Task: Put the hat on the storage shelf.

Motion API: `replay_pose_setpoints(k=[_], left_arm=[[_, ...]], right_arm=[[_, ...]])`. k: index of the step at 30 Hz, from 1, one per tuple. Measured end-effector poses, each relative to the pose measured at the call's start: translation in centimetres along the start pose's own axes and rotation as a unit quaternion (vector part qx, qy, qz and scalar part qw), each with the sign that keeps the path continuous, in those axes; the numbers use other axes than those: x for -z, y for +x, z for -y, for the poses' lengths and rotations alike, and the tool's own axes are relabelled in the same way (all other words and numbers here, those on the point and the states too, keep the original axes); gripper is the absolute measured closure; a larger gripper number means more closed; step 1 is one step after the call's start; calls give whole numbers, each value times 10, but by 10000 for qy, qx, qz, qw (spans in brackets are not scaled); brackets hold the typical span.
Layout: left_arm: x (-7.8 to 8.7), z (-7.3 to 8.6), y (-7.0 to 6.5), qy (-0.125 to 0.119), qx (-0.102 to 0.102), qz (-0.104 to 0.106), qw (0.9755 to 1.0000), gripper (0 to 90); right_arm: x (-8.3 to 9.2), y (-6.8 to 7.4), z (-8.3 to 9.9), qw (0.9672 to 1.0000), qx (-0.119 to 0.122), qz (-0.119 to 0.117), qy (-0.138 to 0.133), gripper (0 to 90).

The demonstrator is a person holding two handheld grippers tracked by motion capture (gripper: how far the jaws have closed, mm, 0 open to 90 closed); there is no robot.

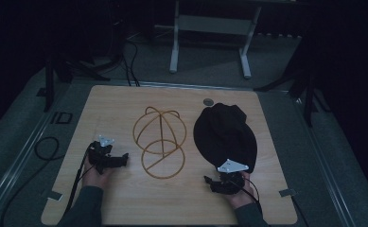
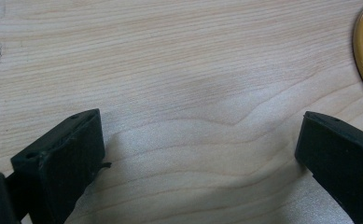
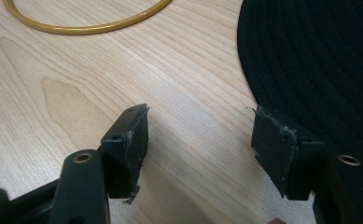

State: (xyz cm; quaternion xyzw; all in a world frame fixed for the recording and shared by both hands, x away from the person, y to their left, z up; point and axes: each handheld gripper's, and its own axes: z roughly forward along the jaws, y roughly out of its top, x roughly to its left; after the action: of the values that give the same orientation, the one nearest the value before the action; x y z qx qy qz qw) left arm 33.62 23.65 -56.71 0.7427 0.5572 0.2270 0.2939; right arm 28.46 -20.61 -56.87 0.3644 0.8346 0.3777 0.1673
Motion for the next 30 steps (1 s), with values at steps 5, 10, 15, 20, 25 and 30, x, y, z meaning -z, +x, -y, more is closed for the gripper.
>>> replay_pose_setpoints(k=[5, 10, 15, 20, 25, 30], left_arm=[[0, 0, 0, 2, 7, -2, 10000, 15], [0, 0, 0, 2, 8, -5, 10000, 15], [0, 0, 0, 1, 10, -6, 10000, 15], [0, 0, 0, 2, 10, -6, 10000, 16], [0, 0, 0, 2, 11, -6, 10000, 16], [0, 0, 0, 6, 6, -8, 10000, 15]], right_arm=[[-1, 1, 0, 10000, -51, 57, 56, 260], [-1, 1, 0, 10000, -27, 32, 67, 253], [-1, 2, -1, 9999, -46, 44, 92, 261], [1, 0, -5, 9995, 56, -55, 302, 308], [4, -5, -13, 9971, 229, -227, 691, 390], [8, -4, -20, 9926, 470, -366, 1059, 445]])
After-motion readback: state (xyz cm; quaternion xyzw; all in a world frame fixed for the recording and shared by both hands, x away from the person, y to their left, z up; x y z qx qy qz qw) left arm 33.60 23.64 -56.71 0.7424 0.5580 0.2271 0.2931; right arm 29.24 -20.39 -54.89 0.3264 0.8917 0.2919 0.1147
